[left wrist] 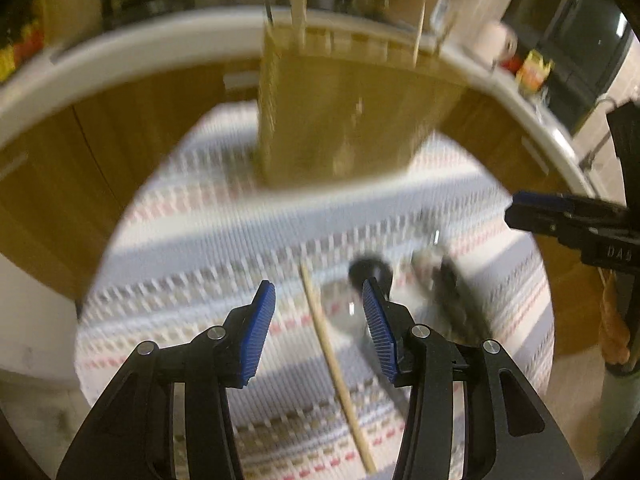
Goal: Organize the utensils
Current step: 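Grasp a wooden chopstick with the left tool while the right tool grasps a clear plastic spoon, then lift the chopstick and clear spoon up toward the tan utensil holder with both tools, then lower both utensils into the tan holder and open both tools, then grasp a clear plastic spoon with the left tool while the right tool grasps a black plastic spoon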
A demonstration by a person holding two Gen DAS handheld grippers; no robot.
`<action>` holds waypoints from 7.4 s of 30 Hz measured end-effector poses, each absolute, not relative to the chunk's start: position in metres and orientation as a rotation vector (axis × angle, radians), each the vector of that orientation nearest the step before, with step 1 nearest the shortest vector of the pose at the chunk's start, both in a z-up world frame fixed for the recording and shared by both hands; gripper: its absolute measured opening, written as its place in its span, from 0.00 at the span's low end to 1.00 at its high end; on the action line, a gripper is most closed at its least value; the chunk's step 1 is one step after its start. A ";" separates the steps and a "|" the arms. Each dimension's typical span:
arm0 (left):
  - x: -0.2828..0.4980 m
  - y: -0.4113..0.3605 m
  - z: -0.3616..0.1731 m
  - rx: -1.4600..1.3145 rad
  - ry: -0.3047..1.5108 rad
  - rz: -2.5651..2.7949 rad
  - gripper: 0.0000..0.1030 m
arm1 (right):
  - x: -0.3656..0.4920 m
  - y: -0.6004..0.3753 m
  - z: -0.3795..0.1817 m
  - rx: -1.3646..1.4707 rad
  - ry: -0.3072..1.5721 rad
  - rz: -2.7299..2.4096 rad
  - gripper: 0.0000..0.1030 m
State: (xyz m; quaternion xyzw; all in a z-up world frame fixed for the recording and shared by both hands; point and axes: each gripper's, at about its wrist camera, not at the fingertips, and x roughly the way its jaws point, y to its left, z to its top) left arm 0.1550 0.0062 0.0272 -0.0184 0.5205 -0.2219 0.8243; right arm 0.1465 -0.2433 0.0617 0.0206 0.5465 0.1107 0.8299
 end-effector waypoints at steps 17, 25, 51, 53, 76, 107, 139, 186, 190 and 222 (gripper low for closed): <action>0.153 -0.023 -0.023 0.151 1.247 -0.450 0.25 | 0.202 -0.246 -0.004 0.118 1.358 0.157 0.48; 0.144 -0.038 -0.026 0.229 1.221 -0.418 0.25 | 0.207 -0.216 -0.023 -0.016 1.364 0.111 0.48; 0.158 0.022 -0.030 -0.139 1.223 -0.270 0.05 | 0.194 -0.224 -0.024 -0.101 1.361 0.070 0.29; 0.162 0.023 -0.029 -0.140 1.240 -0.273 0.06 | 0.191 -0.224 -0.023 -0.105 1.365 0.074 0.29; 0.179 0.026 -0.005 -0.155 1.119 -0.295 0.03 | 0.174 -0.234 -0.010 -0.064 1.279 0.181 0.29; 0.168 0.003 0.185 -0.331 0.219 -0.444 0.03 | 0.160 -0.257 0.170 0.180 0.459 0.317 0.29; 0.232 -0.015 0.132 -0.280 0.058 -0.142 0.04 | 0.251 -0.258 0.139 0.184 0.269 0.103 0.29; 0.134 -0.027 -0.019 -0.047 1.191 -0.438 0.36 | 0.144 -0.237 -0.010 0.111 1.284 0.270 0.47; 0.130 -0.039 -0.025 0.038 1.170 -0.400 0.36 | 0.149 -0.239 -0.024 0.139 1.323 0.268 0.47; 0.121 -0.014 -0.029 0.068 1.116 -0.294 0.11 | 0.128 -0.212 -0.036 -0.222 1.275 0.161 0.11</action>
